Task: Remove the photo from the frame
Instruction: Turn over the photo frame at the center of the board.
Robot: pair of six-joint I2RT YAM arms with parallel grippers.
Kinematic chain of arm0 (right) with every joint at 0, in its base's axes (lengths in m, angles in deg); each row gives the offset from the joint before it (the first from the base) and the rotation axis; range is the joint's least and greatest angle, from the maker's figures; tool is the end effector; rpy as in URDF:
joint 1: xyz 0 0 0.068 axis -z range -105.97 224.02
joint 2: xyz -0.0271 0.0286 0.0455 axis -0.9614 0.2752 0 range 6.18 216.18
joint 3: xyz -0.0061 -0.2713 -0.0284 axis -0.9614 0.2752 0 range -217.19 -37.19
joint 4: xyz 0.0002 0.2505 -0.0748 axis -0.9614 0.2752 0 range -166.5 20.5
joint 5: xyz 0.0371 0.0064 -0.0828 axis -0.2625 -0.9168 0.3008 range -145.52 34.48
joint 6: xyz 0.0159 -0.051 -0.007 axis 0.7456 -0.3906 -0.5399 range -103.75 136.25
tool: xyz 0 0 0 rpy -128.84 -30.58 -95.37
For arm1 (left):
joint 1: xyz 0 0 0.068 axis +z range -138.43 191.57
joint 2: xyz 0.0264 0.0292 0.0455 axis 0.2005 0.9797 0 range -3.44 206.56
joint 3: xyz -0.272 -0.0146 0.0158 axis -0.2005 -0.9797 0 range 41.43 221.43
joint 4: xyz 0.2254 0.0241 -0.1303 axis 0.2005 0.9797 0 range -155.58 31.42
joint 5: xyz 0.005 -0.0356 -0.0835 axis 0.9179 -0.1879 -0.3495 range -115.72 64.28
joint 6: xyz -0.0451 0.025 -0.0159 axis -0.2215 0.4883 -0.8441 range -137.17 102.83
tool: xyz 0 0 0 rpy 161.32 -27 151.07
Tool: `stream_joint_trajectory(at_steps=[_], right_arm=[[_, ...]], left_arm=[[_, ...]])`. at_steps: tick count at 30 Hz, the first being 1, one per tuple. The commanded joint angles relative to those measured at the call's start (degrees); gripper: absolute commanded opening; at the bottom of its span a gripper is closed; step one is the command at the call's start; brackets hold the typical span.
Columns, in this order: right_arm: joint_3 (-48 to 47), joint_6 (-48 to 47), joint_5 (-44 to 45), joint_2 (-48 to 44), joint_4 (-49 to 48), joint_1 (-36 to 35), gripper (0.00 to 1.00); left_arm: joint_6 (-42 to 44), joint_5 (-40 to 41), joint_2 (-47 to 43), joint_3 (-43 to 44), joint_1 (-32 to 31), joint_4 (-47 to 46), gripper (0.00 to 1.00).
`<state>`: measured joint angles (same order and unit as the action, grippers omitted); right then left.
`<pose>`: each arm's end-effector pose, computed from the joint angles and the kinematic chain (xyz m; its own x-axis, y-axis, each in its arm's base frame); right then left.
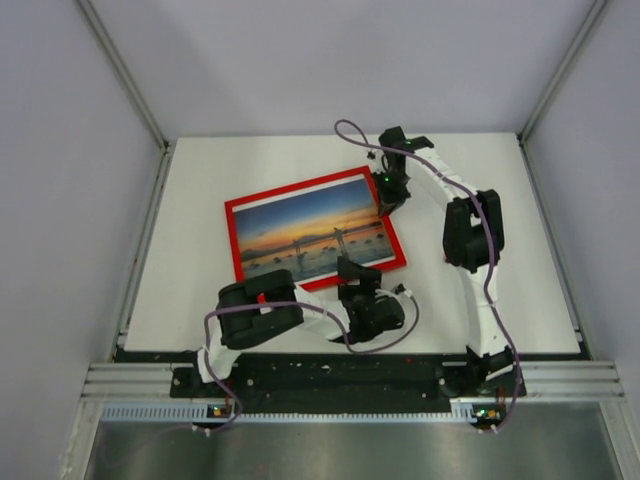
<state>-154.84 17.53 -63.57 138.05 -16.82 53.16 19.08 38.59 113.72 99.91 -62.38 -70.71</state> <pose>0.4457 0.1752 0.2031 -0.9062 -0.3217 -0.2744 -0.3688 0.9188 0.1407 0.1338 -0.3488 0.0983 -0.0206 0.9985 -0.0504 0.3481 0.0545 0.9359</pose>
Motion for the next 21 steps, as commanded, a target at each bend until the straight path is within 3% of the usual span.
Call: stream_joint_trajectory(at_steps=[1,5,8,11,16,19,21], right_arm=[[-0.57,-0.93,-2.40,-5.22,1.49,-0.32,0.00],[0.22,-0.93,-3.19,-6.27,1.93,-0.32,0.00],[0.49,-0.93,-3.37,-6.89,2.11,-0.32,0.00],[0.31,-0.93,-3.81,-6.72,2.02,-0.32,0.00],[-0.13,-0.93,-4.86,-5.58,2.11,-0.23,0.00],[-0.83,-0.93,-6.09,-5.22,2.11,-0.14,0.01],[-1.27,-0.93,-7.06,-5.49,2.11,0.21,0.16]], left_arm=[[0.92,-3.76,2.19,-3.10,1.62,-3.48,0.88],[1.81,-3.40,2.98,-3.11,2.85,-4.98,0.85],[1.90,-3.58,3.16,-3.02,3.46,-5.07,0.73],[2.16,-3.76,2.81,-2.67,3.46,-5.16,0.40],[2.68,-3.85,1.40,-2.14,3.46,-5.16,0.00],[3.74,-3.93,0.00,-2.14,3.46,-5.68,0.00],[4.27,-3.93,-1.05,-2.23,3.46,-5.86,0.00]])
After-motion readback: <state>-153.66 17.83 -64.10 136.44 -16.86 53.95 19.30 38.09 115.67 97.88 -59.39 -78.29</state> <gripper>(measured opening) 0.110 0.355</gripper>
